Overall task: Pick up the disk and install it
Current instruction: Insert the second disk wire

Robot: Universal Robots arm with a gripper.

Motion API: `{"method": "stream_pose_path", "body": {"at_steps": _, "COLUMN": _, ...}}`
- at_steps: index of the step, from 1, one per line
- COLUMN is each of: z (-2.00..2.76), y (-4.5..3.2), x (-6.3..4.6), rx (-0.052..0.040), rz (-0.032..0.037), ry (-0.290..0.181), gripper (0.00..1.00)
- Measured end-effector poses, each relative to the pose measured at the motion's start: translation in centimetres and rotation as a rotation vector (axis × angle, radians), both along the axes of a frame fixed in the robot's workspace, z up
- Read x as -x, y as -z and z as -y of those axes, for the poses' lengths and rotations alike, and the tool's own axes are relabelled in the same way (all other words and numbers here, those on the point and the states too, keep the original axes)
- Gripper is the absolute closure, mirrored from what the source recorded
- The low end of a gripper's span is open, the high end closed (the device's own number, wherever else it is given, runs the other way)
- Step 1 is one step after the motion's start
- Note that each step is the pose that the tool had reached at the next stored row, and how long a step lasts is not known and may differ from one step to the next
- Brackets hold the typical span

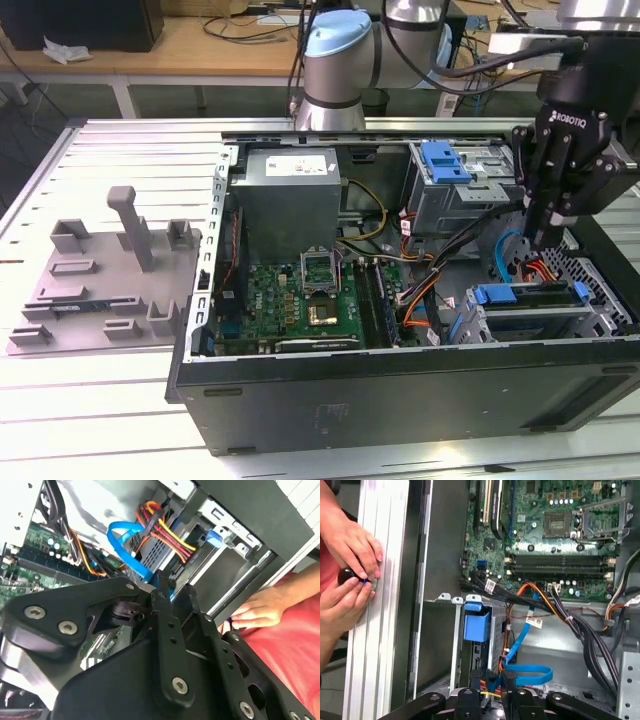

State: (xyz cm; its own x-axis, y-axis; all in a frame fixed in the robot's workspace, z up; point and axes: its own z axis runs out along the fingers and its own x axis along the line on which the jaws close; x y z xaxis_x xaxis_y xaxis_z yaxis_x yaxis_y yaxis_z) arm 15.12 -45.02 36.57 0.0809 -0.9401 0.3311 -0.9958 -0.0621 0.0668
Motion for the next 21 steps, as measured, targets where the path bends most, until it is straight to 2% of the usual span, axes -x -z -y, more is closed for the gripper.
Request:
{"method": "stream_pose_path", "body": {"at_steps": 1, "z": -0.08, "y": 0.02, "x": 0.0, "rx": 0.0069, "rz": -0.0277, "ry": 0.0, "gripper": 0.7}}
{"method": "stream_pose_path", "body": {"at_steps": 2, "z": -0.14, "y": 0.04, "x": -0.1, "rx": 0.0091, "rz": -0.0432, "ry": 0.0, "gripper": 0.7}}
{"method": "stream_pose_path", "body": {"at_steps": 3, "z": -0.18, "y": 0.1, "x": -0.1, "rx": 0.0091, "rz": -0.0502, "ry": 0.0, "gripper": 0.7}}
{"method": "stream_pose_path", "body": {"at_steps": 4, "z": -0.26, "y": 0.19, "x": -0.2, "rx": 0.0093, "rz": -0.0544, "ry": 0.0, "gripper": 0.7}}
{"method": "stream_pose_path", "body": {"at_steps": 8, "z": -0.54, "y": 0.39, "x": -0.6, "rx": 0.0093, "rz": -0.055, "ry": -0.003, "gripper": 0.7}}
{"method": "stream_pose_path", "body": {"at_steps": 13, "z": -0.57, "y": 0.41, "x": -1.2, "rx": 0.0089, "rz": -0.0551, "ry": 0.001, "gripper": 0.7}}
{"method": "stream_pose_path", "body": {"at_steps": 16, "z": -0.57, "y": 0.53, "x": -1.2, "rx": 0.008, "rz": -0.0552, "ry": 0.037, "gripper": 0.7}}
{"method": "stream_pose_path", "body": {"at_steps": 18, "z": -0.57, "y": 0.66, "x": -1.2, "rx": 0.007, "rz": -0.0554, "ry": 0.077, "gripper": 0.7}}
{"method": "stream_pose_path", "body": {"at_steps": 21, "z": -0.56, "y": 0.69, "x": -1.2, "rx": 0.0068, "rz": -0.0554, "ry": 0.084, "gripper": 0.7}}
